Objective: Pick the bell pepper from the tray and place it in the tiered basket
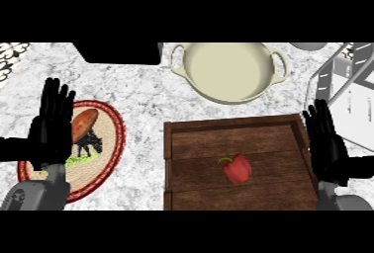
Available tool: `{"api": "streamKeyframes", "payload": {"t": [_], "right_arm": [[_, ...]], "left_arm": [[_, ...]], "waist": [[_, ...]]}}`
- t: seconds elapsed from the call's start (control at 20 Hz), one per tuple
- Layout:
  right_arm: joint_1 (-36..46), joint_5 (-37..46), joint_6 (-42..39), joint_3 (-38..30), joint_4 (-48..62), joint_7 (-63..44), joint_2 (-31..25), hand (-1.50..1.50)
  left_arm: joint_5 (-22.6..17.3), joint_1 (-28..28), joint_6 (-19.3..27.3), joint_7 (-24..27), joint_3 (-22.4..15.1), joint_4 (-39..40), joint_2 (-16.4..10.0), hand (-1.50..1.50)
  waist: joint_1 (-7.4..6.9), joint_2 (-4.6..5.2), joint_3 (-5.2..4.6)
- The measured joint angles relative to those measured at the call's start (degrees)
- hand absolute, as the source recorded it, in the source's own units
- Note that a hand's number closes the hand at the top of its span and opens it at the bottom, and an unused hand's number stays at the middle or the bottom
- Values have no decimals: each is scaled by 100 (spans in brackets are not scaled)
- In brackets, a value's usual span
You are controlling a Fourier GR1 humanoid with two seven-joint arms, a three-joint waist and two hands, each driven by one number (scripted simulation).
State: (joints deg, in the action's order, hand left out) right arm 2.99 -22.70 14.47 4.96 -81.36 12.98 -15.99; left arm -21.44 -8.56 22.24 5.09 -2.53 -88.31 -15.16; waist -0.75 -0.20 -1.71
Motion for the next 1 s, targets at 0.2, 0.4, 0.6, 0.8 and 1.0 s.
{"api": "streamKeyframes", "payload": {"t": [0.2, 0.4, 0.6, 0.8, 1.0], "right_arm": [[90, 244, -263, 378, -513, -49, -145, 150], [217, 489, -87, 374, -861, 62, -212, -150], [-324, 1391, 950, 455, -1082, -263, -380, -150], [-1070, 2123, 1448, 796, -2147, -781, -635, -150], [-1519, 2657, 1184, 952, -3096, -1621, -1491, -150]], "left_arm": [[423, 81, -122, 8, -124, 251, -388, 0], [923, 187, -238, -131, -312, 476, -931, 0], [1266, 236, -361, -343, -538, 556, -1223, 0], [1529, 132, -359, -511, -687, 669, -1215, 0], [1593, 75, -434, -587, -690, 746, -1258, 0]], "waist": [[59, 2, 108], [263, -45, 172], [285, -22, 162], [256, -14, 161], [244, -14, 149]]}}
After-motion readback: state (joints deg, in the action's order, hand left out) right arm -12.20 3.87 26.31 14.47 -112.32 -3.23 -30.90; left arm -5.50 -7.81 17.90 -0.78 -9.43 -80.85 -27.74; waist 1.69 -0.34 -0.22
